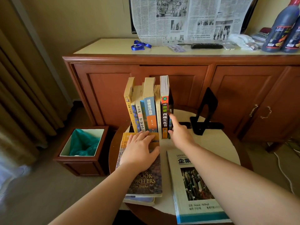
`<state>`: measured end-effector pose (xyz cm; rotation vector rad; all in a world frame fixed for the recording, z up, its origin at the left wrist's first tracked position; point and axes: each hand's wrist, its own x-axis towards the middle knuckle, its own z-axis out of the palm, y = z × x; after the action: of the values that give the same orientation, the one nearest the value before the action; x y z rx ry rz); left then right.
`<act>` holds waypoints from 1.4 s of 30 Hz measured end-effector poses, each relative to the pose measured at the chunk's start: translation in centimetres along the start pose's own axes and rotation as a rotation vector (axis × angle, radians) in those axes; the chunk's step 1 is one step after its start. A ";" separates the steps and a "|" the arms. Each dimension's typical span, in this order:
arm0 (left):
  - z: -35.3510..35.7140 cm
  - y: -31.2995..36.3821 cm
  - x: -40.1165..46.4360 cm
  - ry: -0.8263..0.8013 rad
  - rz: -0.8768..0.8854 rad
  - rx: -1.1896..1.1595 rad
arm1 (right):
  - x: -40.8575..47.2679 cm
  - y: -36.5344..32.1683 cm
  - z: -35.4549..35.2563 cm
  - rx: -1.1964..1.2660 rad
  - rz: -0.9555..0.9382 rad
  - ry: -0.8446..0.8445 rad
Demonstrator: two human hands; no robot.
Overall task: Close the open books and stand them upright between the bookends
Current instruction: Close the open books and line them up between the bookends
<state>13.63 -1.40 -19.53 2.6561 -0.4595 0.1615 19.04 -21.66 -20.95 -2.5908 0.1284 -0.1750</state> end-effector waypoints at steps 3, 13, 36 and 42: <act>0.1 0.0 -0.1 0.018 0.009 -0.004 | 0.2 -0.1 0.2 0.012 -0.001 0.003; -0.7 0.0 -0.5 0.085 -0.064 -0.253 | -4.9 -1.2 -0.9 0.105 0.003 0.070; -3.3 -4.9 -4.8 -0.200 -0.541 -0.425 | -13.0 -3.8 -0.7 0.818 0.525 -0.388; -1.4 -4.7 -6.5 -0.216 -0.503 -0.340 | -13.0 -0.2 -4.7 0.810 0.499 -0.258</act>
<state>9.06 5.10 -21.40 2.3690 0.1207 -0.3302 5.56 -22.21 -18.12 -1.6914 0.4889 0.2454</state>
